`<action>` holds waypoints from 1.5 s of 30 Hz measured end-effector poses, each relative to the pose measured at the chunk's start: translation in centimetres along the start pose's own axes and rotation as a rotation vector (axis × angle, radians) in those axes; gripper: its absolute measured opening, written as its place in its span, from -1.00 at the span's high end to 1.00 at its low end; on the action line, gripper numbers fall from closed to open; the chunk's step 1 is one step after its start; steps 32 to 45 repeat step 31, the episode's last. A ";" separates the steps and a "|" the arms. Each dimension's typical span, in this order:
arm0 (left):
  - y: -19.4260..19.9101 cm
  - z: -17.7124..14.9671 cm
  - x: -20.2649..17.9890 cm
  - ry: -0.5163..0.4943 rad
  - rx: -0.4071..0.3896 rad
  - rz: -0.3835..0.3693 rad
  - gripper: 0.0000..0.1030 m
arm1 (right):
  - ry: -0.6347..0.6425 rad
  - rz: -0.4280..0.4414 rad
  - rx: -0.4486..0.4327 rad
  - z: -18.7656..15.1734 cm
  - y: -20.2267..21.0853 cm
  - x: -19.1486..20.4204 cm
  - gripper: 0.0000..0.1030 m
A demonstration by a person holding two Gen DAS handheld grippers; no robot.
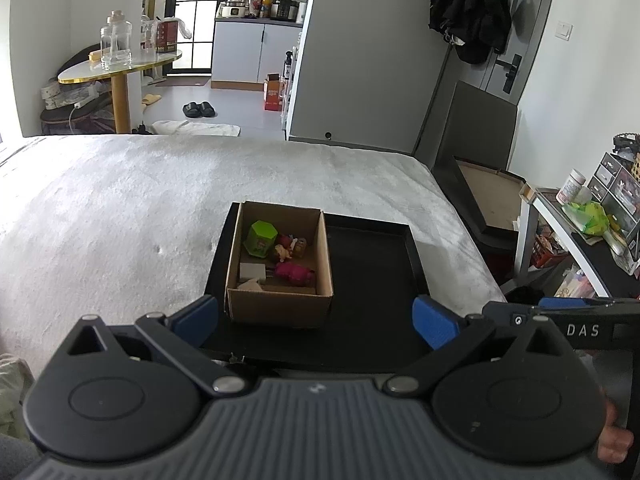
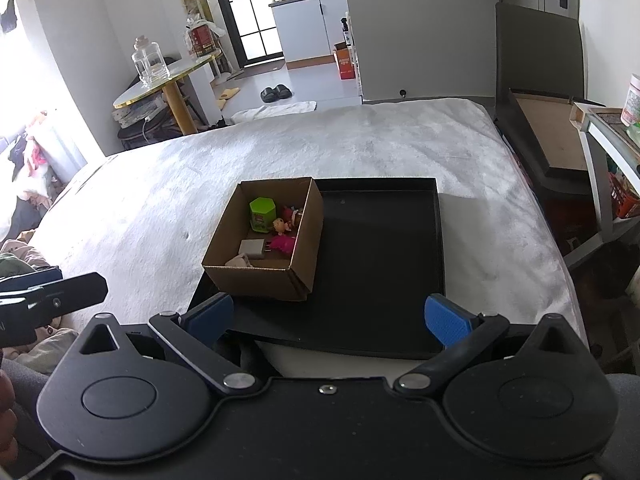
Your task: Organize rigid objects
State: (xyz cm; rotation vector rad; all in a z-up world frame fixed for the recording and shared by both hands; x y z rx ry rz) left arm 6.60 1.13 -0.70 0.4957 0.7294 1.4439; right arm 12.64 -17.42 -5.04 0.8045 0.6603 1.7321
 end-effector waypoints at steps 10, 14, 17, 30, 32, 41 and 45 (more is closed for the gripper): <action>-0.2 -0.3 0.3 0.011 0.004 -0.005 -1.00 | 0.018 -0.013 -0.007 0.4 0.1 0.5 -1.00; -0.1 -0.3 0.4 0.014 -0.001 -0.006 -1.00 | 0.017 -0.014 -0.006 0.3 0.2 0.6 -1.00; -0.1 -0.2 0.5 0.021 -0.004 -0.012 -1.00 | 0.019 -0.017 -0.006 0.4 0.2 0.6 -1.00; -0.4 -0.1 -0.3 -0.002 0.000 -0.028 -0.99 | 0.008 -0.028 0.004 0.1 -0.2 0.1 -1.00; -0.5 0.0 -0.3 0.000 0.002 -0.031 -0.99 | 0.009 -0.030 0.004 0.1 -0.2 0.1 -1.00; -0.5 0.0 -0.3 0.000 0.002 -0.031 -0.99 | 0.009 -0.030 0.004 0.1 -0.2 0.1 -1.00; -0.5 0.0 -0.3 0.000 0.002 -0.031 -0.99 | 0.009 -0.030 0.004 0.1 -0.2 0.1 -1.00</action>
Point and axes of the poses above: each gripper's, at about its wrist camera, not at the fingertips, and y roughly against the way its jaws point, x to its left, z to its top, the point moved 9 cm from there along -y, roughly the way its jaws point, and after that the axes turned 3 degrees about x, right-handed, at the moved point
